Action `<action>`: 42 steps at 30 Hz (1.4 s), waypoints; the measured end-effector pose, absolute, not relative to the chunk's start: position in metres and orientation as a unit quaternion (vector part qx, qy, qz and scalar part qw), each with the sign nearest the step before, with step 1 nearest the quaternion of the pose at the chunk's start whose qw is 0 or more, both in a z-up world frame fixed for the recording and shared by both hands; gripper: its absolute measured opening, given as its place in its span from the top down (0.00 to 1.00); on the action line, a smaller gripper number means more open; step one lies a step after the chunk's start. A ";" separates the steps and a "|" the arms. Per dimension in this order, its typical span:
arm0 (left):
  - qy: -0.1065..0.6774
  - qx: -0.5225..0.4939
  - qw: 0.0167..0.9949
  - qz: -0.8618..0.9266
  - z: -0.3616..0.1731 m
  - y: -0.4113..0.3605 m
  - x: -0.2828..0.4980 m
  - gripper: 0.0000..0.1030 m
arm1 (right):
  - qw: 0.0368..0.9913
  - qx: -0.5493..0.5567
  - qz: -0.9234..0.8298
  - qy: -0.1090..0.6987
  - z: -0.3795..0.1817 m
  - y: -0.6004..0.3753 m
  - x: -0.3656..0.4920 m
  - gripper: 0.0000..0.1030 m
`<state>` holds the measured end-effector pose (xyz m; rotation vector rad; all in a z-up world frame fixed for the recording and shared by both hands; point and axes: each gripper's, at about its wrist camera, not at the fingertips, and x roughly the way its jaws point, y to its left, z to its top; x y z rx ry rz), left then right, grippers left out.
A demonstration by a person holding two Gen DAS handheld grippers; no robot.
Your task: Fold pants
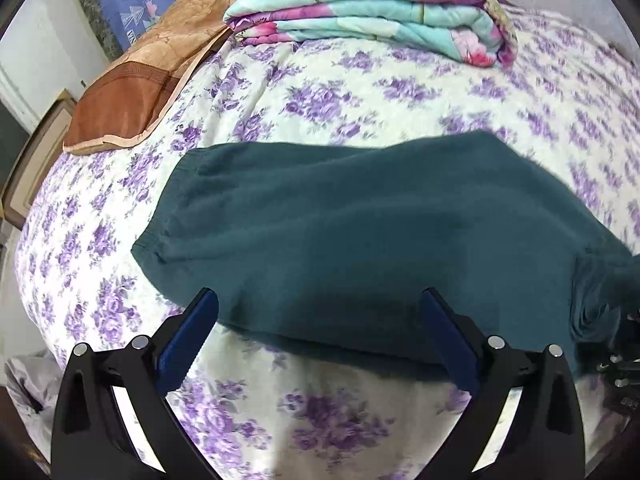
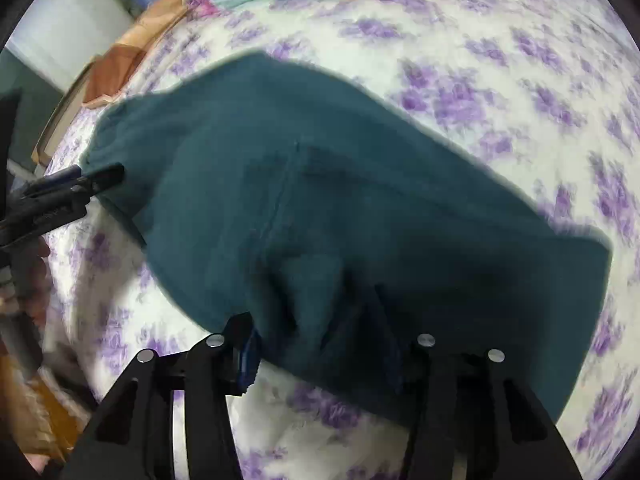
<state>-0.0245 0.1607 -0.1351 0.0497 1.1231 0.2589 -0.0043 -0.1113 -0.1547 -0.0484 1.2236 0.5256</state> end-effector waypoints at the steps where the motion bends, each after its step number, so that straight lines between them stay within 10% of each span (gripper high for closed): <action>1: 0.530 0.025 0.839 0.121 -0.134 0.163 -0.027 0.05 | 0.773 -0.002 0.264 0.576 -0.147 -0.114 -0.003 0.41; 6: 0.525 -0.016 0.843 0.114 -0.128 0.177 -0.035 0.05 | 0.787 0.085 0.262 0.552 -0.095 -0.190 -0.005 0.41; 10: 0.512 -0.037 0.856 0.069 -0.113 0.154 -0.031 0.05 | 0.805 0.095 0.141 0.569 -0.109 -0.260 0.019 0.79; 18: 0.509 0.003 0.858 -0.066 -0.107 0.038 -0.012 0.05 | 0.803 0.121 0.125 0.570 -0.140 -0.259 0.043 0.79; 27: 0.584 0.016 0.811 -0.034 -0.161 0.028 0.001 0.04 | 0.759 0.192 0.140 0.607 -0.160 -0.268 0.047 0.37; 29: 0.581 0.005 0.814 -0.024 -0.156 0.036 0.000 0.04 | 0.760 0.150 0.157 0.612 -0.166 -0.251 0.041 0.38; 31: 0.570 0.020 0.821 -0.012 -0.150 0.039 -0.002 0.04 | 0.761 0.132 0.178 0.610 -0.166 -0.240 0.039 0.88; 42: 0.574 -0.024 0.818 0.027 -0.150 0.068 -0.013 0.04 | 0.767 0.065 0.175 0.614 -0.164 -0.247 0.046 0.74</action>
